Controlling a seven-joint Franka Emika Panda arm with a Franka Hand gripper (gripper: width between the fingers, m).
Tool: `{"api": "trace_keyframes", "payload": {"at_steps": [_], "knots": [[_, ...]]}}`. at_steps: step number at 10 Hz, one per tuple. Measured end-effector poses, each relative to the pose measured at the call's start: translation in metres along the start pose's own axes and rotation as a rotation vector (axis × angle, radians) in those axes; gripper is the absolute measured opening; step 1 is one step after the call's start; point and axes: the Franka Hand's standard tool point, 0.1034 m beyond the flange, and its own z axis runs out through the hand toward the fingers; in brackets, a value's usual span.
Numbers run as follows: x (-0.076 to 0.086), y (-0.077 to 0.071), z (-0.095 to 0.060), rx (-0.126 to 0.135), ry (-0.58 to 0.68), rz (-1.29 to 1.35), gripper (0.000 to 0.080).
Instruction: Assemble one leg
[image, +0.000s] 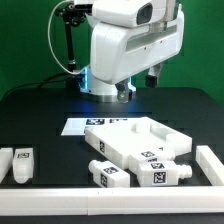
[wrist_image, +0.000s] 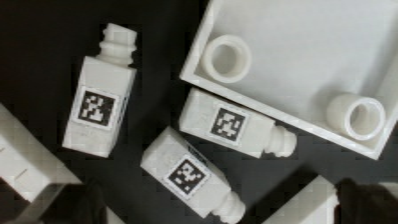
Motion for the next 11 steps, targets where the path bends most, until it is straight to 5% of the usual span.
{"api": "trace_keyframes", "payload": {"at_steps": [4, 8, 9, 11], "knots": [[-0.001, 0.001, 0.001, 0.002, -0.001, 0.003, 0.0649], [0.004, 0.057, 0.019, 0.004, 0.007, 0.003, 0.0649], [0.001, 0.062, 0.021, 0.03, -0.011, -0.012, 0.0649], [0.003, 0.061, 0.022, 0.025, -0.008, -0.013, 0.0649]]}}
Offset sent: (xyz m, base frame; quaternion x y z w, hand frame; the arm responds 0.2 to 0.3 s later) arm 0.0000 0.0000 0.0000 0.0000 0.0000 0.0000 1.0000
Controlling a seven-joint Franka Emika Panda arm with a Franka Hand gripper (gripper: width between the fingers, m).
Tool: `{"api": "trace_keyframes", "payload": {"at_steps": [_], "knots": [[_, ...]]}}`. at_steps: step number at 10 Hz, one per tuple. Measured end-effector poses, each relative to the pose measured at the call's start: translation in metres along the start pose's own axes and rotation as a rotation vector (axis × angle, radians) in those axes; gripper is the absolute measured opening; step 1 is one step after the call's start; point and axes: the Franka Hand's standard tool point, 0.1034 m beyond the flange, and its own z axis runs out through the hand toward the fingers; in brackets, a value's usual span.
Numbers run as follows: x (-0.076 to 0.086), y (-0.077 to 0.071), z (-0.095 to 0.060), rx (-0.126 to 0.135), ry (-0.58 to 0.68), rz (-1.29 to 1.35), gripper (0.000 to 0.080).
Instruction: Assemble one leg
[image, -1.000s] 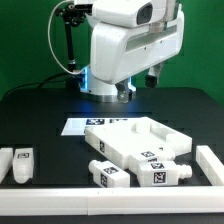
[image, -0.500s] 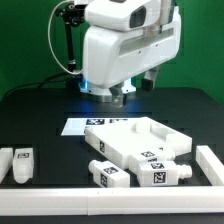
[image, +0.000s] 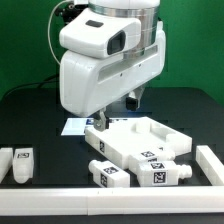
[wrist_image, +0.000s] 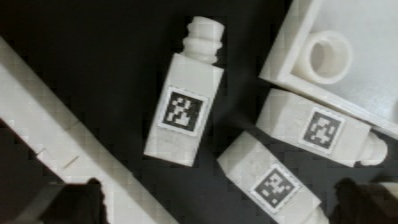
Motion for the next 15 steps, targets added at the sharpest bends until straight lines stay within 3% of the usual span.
{"api": "trace_keyframes", "payload": {"at_steps": [2, 5, 7, 12, 15], "knots": [[-0.001, 0.001, 0.004, 0.003, -0.002, 0.005, 0.0649], [0.001, 0.013, 0.043, 0.023, 0.002, 0.061, 0.0649], [0.002, 0.016, 0.061, 0.008, 0.021, 0.064, 0.0649], [0.002, 0.017, 0.085, 0.008, 0.024, 0.064, 0.0649], [0.004, 0.019, 0.085, -0.008, 0.036, 0.061, 0.0649]]}}
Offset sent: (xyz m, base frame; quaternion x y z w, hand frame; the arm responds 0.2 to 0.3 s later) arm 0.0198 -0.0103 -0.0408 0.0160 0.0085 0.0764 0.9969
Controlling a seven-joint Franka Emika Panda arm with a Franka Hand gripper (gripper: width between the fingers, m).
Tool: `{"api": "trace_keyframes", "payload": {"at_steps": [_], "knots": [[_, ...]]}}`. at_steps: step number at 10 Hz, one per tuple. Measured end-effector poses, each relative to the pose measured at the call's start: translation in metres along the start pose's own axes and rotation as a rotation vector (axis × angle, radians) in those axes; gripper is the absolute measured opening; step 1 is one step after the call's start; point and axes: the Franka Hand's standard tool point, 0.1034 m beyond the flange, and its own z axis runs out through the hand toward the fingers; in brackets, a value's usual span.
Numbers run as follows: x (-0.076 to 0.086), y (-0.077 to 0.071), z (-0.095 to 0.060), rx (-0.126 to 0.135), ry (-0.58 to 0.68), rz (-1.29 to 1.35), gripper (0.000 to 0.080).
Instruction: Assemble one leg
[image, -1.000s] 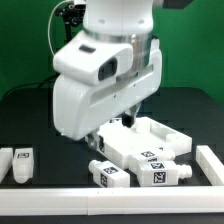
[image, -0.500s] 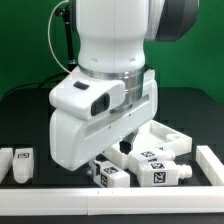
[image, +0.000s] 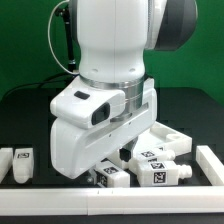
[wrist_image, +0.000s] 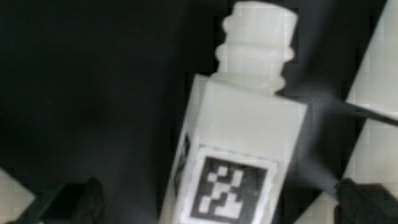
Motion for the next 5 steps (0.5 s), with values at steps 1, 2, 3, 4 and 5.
{"api": "trace_keyframes", "payload": {"at_steps": [1, 2, 3, 4, 5], "knots": [[0.0, 0.0, 0.0001, 0.0, 0.0, 0.0, 0.0649], [-0.0001, -0.0001, 0.0003, 0.0, 0.0, 0.0, 0.0649], [-0.0006, 0.0001, 0.0007, 0.001, 0.0, 0.002, 0.0649], [-0.0021, 0.0003, 0.0042, 0.016, 0.013, 0.076, 0.0649], [-0.0045, -0.0001, 0.0099, 0.036, 0.02, 0.141, 0.0649]]}}
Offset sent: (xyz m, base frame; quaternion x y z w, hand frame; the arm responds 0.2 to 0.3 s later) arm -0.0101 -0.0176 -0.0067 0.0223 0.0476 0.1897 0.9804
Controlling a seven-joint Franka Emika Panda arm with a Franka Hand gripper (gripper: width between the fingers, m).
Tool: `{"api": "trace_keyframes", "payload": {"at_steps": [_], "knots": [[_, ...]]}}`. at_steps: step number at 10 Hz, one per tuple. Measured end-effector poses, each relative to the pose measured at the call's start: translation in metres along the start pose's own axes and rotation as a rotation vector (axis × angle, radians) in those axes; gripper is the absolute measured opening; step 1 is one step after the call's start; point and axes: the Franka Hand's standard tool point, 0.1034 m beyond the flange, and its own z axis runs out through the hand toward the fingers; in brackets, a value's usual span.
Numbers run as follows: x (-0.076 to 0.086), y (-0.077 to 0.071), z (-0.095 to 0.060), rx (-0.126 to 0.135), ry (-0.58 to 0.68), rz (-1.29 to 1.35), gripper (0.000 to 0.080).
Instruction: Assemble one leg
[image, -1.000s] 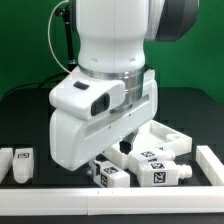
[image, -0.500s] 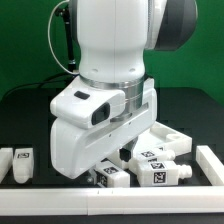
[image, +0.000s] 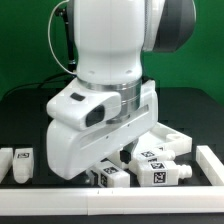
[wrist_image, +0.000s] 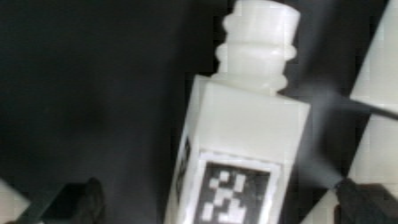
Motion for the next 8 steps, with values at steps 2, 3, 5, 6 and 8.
{"api": "trace_keyframes", "payload": {"at_steps": [2, 3, 5, 6, 8], "knots": [[-0.0025, 0.0009, 0.0081, 0.016, 0.005, 0.028, 0.0649], [-0.0019, 0.0024, 0.011, 0.008, 0.013, 0.016, 0.0649], [-0.0025, 0.0031, 0.0122, 0.005, 0.016, 0.004, 0.0527], [-0.0026, 0.003, 0.0125, 0.005, 0.016, 0.004, 0.0391], [-0.0025, 0.003, 0.0125, 0.005, 0.016, 0.003, 0.0274]]}}
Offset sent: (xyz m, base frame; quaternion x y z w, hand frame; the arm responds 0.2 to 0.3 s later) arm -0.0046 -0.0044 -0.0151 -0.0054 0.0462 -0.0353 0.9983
